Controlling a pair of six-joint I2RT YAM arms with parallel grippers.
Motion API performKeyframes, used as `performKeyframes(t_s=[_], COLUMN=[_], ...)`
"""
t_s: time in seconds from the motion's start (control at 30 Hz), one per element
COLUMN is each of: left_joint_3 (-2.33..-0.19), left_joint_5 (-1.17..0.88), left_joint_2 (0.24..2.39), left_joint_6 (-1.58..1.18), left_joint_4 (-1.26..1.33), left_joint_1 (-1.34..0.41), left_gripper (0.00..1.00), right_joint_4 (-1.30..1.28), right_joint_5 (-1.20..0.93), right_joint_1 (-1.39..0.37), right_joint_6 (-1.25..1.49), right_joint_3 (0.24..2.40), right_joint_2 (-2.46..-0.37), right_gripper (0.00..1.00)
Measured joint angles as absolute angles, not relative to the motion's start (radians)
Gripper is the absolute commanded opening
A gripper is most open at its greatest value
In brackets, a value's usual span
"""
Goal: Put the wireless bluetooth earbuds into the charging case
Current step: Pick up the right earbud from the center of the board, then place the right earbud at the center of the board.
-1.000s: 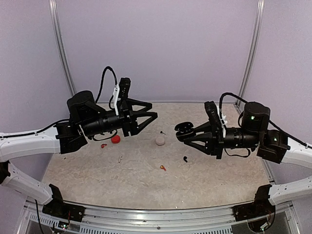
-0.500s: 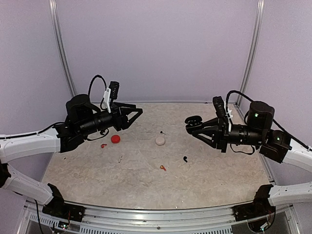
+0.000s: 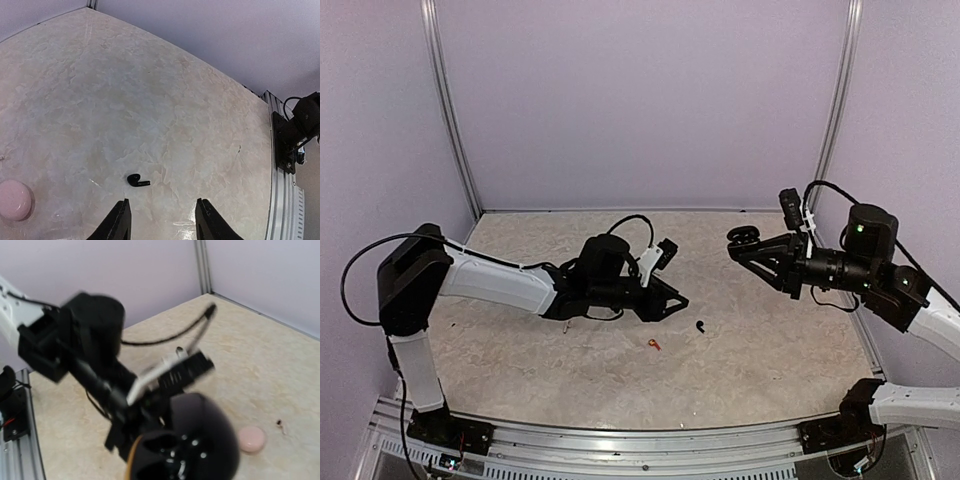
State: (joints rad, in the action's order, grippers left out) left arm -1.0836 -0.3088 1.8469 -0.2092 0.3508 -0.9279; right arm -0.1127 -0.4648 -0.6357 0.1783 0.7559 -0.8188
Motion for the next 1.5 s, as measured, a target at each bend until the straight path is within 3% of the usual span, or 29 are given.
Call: performKeyframes(t_s=[0.3,0.87,1.5], left_joint_3=[-1.246,-1.391,-1.440], left_joint_5=[-0.334,-0.340,-0.337], left_joint_2=[2.073,2.276,2.347], left_joint_6=[-0.172,-0.138,-0.125], left_joint_4=[0.340,0.332,0.370], left_joint_1=[-0.965,-0.966,-0.965], left_gripper=[0.40,0.36,0.10], right_joint_4=[-0.146,-0.168,-0.170], right_joint_5=[-0.470,-0.485,-0.495], right_joint_1=[-0.586,-0.573,-0.570], right_joint_6=[0.187,0.189,0.189], right_joint_3=[0.754,0.739,0.739], right_joint_2=[-0.784,-0.780,-0.794], right_gripper=[0.00,0.00,0.00])
